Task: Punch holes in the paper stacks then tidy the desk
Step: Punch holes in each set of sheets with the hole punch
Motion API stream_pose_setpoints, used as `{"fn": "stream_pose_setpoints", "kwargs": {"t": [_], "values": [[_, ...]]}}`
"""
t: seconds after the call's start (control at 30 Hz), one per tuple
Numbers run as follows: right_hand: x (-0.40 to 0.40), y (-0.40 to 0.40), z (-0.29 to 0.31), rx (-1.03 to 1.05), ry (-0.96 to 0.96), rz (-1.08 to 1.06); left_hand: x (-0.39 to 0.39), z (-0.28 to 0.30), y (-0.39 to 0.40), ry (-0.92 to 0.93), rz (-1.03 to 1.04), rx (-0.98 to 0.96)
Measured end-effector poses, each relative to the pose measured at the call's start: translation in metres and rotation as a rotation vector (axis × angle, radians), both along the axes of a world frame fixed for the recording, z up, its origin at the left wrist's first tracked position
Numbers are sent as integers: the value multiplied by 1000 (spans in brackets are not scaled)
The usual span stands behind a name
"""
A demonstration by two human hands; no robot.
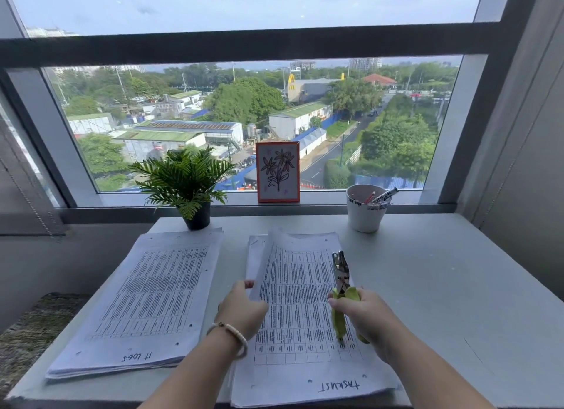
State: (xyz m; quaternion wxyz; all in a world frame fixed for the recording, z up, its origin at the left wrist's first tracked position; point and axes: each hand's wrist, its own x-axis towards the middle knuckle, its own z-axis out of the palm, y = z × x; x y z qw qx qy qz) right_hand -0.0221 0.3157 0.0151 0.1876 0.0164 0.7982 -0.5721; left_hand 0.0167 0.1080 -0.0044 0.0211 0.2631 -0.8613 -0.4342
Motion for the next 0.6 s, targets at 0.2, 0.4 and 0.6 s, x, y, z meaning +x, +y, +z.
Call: {"fn": "stream_pose_setpoints", "kwargs": {"t": [0.2, 0.4, 0.6], "values": [[-1, 0, -3, -2, 6, 1, 6, -1, 7, -68, -81, -209], [-3, -1, -6, 4, 18, 1, 6, -2, 12, -77, -117, -293], [-3, 0, -8, 10, 17, 22, 6, -4, 13, -86, -130, -262]]}}
